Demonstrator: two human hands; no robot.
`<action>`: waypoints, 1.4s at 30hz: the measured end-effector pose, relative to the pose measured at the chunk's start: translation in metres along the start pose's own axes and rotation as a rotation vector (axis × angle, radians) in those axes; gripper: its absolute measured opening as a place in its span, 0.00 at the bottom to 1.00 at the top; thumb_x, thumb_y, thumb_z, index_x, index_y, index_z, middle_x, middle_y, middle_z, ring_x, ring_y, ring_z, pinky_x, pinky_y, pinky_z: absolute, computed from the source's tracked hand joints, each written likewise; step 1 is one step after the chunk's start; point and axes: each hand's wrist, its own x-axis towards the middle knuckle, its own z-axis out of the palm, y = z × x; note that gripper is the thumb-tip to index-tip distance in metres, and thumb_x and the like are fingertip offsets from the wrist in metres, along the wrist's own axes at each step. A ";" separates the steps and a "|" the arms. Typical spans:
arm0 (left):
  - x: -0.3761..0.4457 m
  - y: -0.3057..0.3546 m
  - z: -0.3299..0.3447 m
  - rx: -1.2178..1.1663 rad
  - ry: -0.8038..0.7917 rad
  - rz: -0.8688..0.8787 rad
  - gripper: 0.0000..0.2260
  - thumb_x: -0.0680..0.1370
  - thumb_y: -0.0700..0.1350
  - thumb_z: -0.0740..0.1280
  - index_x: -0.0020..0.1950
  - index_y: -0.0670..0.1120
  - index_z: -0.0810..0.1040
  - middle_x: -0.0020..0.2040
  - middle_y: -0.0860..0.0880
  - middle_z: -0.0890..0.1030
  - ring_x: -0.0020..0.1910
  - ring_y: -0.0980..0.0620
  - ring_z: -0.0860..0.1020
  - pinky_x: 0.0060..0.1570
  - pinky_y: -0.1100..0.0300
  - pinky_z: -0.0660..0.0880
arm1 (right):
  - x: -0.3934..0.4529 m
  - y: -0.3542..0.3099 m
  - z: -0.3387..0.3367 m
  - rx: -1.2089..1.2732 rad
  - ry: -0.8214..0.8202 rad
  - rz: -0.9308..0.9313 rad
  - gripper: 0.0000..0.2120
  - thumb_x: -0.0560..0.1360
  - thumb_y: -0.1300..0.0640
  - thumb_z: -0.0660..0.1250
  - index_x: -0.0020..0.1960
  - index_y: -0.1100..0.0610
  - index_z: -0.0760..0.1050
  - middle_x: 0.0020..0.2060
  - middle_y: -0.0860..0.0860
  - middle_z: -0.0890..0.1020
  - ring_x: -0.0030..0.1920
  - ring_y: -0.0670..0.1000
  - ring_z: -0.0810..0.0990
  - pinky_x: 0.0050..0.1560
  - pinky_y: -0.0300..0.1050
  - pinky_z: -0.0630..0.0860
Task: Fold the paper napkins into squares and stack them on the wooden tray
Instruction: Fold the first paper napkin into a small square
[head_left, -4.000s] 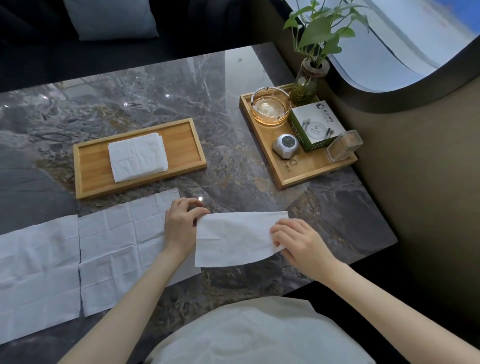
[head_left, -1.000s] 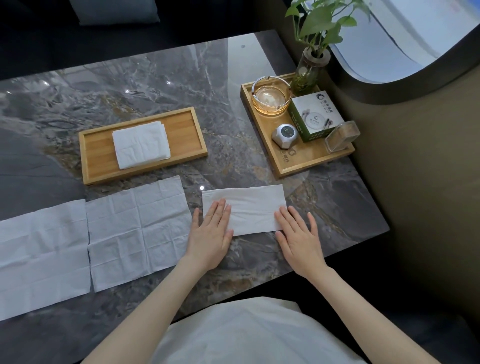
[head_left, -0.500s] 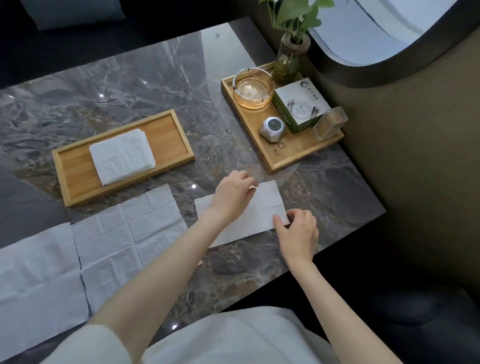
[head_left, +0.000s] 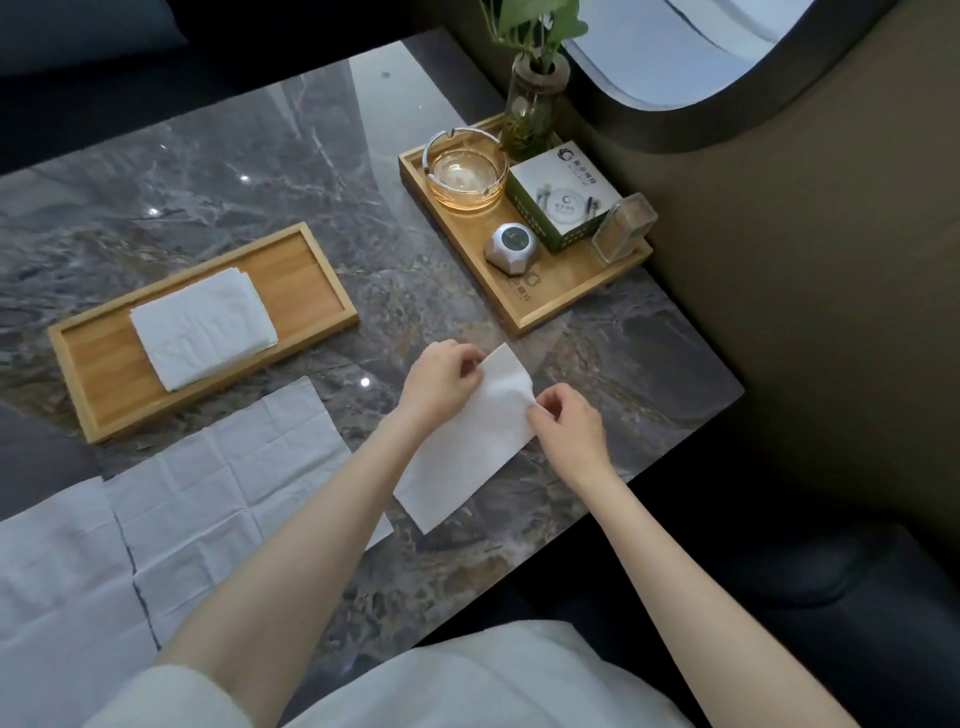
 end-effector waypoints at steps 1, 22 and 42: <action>-0.003 -0.001 -0.007 -0.050 0.000 -0.023 0.09 0.75 0.40 0.63 0.52 0.45 0.80 0.48 0.43 0.79 0.49 0.47 0.75 0.48 0.55 0.71 | 0.001 -0.006 -0.003 0.085 -0.032 0.002 0.03 0.72 0.58 0.64 0.42 0.57 0.73 0.40 0.51 0.77 0.44 0.53 0.74 0.42 0.45 0.67; -0.109 -0.008 -0.095 -0.402 0.202 0.057 0.06 0.70 0.38 0.71 0.45 0.46 0.81 0.43 0.50 0.82 0.42 0.56 0.78 0.42 0.62 0.74 | -0.039 -0.077 -0.036 0.423 -0.268 -0.353 0.08 0.69 0.70 0.67 0.37 0.58 0.77 0.31 0.50 0.78 0.31 0.44 0.72 0.33 0.35 0.67; -0.083 -0.053 -0.046 -0.155 0.200 -0.287 0.06 0.73 0.43 0.68 0.48 0.43 0.80 0.45 0.47 0.82 0.42 0.51 0.79 0.45 0.58 0.75 | 0.002 -0.042 0.037 -0.010 -0.161 -0.256 0.06 0.73 0.58 0.65 0.49 0.55 0.75 0.43 0.52 0.81 0.43 0.51 0.78 0.43 0.49 0.76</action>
